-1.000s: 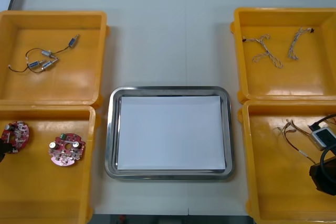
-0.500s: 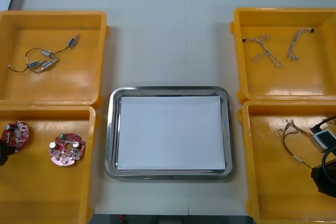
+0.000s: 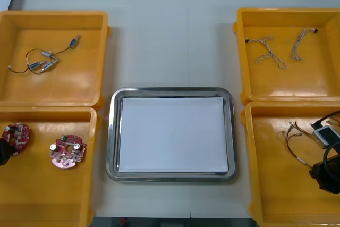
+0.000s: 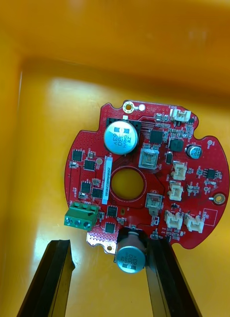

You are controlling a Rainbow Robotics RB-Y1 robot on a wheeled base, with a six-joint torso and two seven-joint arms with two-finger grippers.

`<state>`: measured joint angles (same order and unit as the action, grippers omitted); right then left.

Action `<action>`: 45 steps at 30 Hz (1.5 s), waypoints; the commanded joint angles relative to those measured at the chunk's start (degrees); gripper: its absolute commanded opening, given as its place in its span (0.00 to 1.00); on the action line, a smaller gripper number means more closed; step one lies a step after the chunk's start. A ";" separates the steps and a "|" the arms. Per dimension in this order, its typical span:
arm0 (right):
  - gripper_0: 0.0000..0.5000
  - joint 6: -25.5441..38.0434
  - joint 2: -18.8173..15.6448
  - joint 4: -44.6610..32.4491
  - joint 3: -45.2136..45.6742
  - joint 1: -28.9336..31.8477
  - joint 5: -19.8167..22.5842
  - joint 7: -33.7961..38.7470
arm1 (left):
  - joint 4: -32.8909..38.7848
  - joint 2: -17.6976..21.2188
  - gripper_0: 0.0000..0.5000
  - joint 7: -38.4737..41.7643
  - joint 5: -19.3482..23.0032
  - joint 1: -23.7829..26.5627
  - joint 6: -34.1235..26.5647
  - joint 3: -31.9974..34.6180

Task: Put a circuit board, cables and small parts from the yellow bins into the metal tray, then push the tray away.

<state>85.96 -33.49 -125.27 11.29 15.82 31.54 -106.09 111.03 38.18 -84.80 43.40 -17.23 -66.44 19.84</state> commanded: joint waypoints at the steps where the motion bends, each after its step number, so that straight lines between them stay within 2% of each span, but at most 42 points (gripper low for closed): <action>1: 1.00 1.76 0.97 -0.59 1.02 -4.21 0.54 -4.39 | 0.15 -0.82 0.86 4.64 -1.30 1.94 -1.23 -0.95; 9: 1.00 1.85 2.29 -0.50 0.84 -6.85 -0.69 -14.76 | 0.15 -0.82 0.86 5.61 -2.44 3.08 -1.85 -1.56; 13: 1.00 3.08 2.38 -0.50 0.75 -7.47 -0.60 -16.43 | -0.29 -0.82 0.68 5.87 -2.88 3.78 -2.20 -2.00; 18: 1.00 4.31 2.29 -0.50 0.67 -7.64 -0.60 -16.96 | -0.46 -0.82 0.68 5.78 -3.23 3.96 -2.20 -2.09; 23: 1.00 4.48 2.82 2.49 0.49 -8.43 -0.07 -17.13 | -0.46 -0.82 0.55 5.78 -3.49 3.96 -2.20 -2.35; 26: 1.00 4.48 3.26 4.60 0.49 -9.22 0.10 -17.22 | -0.38 -0.82 0.54 5.78 -3.49 3.96 -2.20 -2.35; 31: 1.00 4.57 4.31 5.04 0.14 -9.40 -0.86 -17.48 | -0.38 -0.82 0.27 5.69 -3.49 3.96 -2.20 -2.44; 33: 1.00 4.48 4.67 4.95 -0.65 -9.49 -1.65 -17.40 | -0.38 -0.82 0.08 5.78 -3.49 3.87 -2.20 -2.44; 35: 1.00 4.48 4.93 5.04 -1.09 -9.49 -2.01 -17.22 | -0.46 -0.82 0.00 5.78 -3.32 3.69 -2.20 -2.35; 45: 1.00 4.48 6.60 5.04 -2.67 -9.40 -3.41 -17.22 | -0.11 -0.82 0.00 4.38 -1.74 1.41 -0.27 -2.35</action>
<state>90.11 -27.80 -119.61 10.14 7.16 28.68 -121.61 110.51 38.14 -84.71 40.82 -14.38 -67.65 18.15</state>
